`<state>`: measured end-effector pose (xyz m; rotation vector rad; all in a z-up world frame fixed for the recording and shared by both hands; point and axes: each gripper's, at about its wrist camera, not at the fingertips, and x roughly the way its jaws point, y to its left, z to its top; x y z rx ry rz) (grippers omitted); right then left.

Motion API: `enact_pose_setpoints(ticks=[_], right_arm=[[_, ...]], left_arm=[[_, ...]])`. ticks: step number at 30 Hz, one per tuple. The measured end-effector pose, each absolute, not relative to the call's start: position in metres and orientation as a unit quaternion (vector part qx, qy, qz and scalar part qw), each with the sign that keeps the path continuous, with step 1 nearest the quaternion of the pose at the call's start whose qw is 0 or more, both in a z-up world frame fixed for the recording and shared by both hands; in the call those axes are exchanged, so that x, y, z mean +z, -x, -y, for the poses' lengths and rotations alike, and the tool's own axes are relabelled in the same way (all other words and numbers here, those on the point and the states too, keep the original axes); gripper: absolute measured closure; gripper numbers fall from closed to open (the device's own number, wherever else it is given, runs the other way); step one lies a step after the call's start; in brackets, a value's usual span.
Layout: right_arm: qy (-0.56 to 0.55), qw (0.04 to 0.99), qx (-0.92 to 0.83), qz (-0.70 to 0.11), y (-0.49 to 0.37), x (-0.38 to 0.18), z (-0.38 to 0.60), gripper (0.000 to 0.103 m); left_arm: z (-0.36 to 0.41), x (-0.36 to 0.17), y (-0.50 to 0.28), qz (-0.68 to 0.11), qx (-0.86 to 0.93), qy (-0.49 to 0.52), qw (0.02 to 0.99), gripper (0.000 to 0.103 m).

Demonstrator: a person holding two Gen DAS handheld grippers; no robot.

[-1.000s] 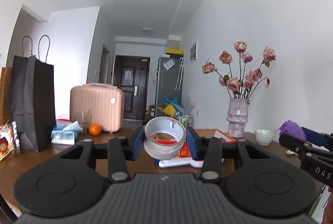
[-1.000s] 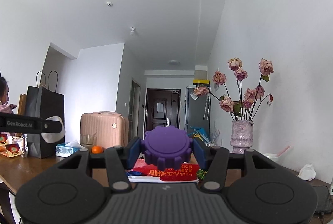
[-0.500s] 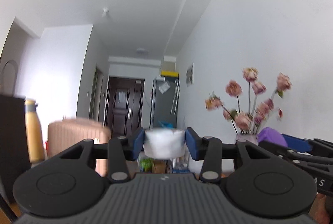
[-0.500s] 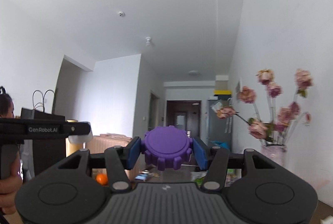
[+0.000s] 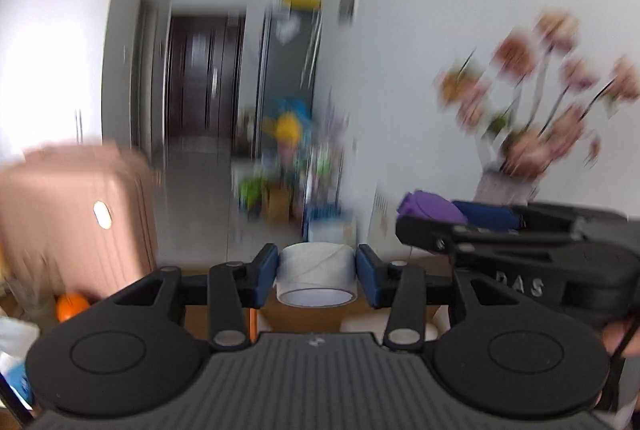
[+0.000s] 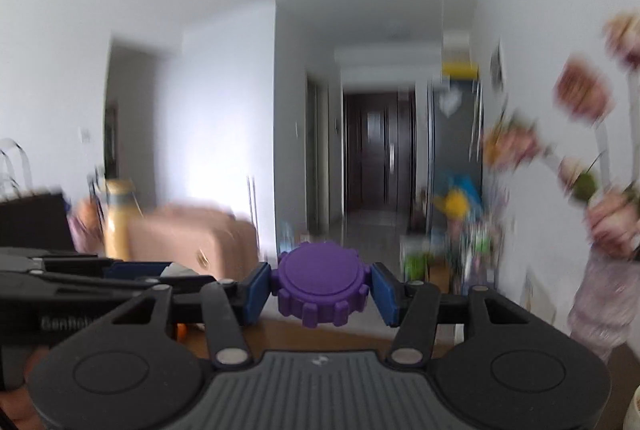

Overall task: Organize rigid objects
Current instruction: 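Carry the tape roll and purple cap into the box and release them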

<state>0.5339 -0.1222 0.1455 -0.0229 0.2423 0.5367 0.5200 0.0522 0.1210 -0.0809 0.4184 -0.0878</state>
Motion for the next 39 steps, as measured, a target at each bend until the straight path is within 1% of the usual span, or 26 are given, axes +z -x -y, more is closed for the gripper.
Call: enact_pose_setpoints(ticks=[2, 6, 9, 13, 17, 21, 22, 24, 26, 28, 35, 39], right_arm=[[0.011, 0.945, 0.267, -0.188, -0.583, 0.132, 0.112, 0.050], [-0.017, 0.915, 0.267, -0.302, -0.663, 0.091, 0.100, 0.050], [-0.038, 0.894, 0.258, -0.365, -0.701, 0.055, 0.093, 0.050], [-0.063, 0.870, 0.259, -0.415, -0.723, 0.018, 0.081, 0.050], [-0.045, 0.864, 0.252, -0.434, -0.738, 0.000, 0.063, 0.049], [-0.029, 0.865, 0.232, -0.444, -0.744, -0.009, 0.054, 0.048], [-0.030, 0.865, 0.232, -0.444, -0.744, -0.009, 0.054, 0.047], [-0.032, 0.867, 0.229, -0.440, -0.741, -0.005, 0.059, 0.041], [-0.031, 0.874, 0.222, -0.430, -0.736, 0.004, 0.065, 0.040], [-0.032, 0.879, 0.216, -0.424, -0.732, 0.013, 0.074, 0.040], [-0.024, 0.892, 0.199, -0.406, -0.695, 0.063, 0.108, 0.037], [-0.009, 0.903, 0.190, -0.385, -0.656, 0.103, 0.130, 0.031]], left_arm=[[-0.061, 0.099, -0.558, -0.260, -0.038, 0.049, 0.964, 0.059], [-0.076, 0.048, -0.610, -0.337, -0.035, 0.058, 0.939, 0.059], [-0.083, 0.015, -0.637, -0.382, -0.037, 0.061, 0.922, 0.059], [-0.090, -0.007, -0.663, -0.409, -0.039, 0.074, 0.909, 0.059], [-0.095, -0.017, -0.670, -0.417, -0.051, 0.077, 0.904, 0.055], [-0.091, -0.015, -0.670, -0.413, -0.057, 0.068, 0.906, 0.052], [-0.090, -0.013, -0.665, -0.412, -0.056, 0.067, 0.907, 0.051], [-0.089, -0.007, -0.661, -0.411, -0.058, 0.064, 0.908, 0.050], [-0.087, -0.002, -0.658, -0.408, -0.056, 0.061, 0.909, 0.048], [-0.086, 0.008, -0.652, -0.401, -0.043, 0.055, 0.913, 0.041], [-0.083, 0.066, -0.610, -0.374, -0.037, 0.046, 0.926, 0.038], [-0.071, 0.107, -0.578, -0.351, -0.045, 0.038, 0.935, 0.034]])
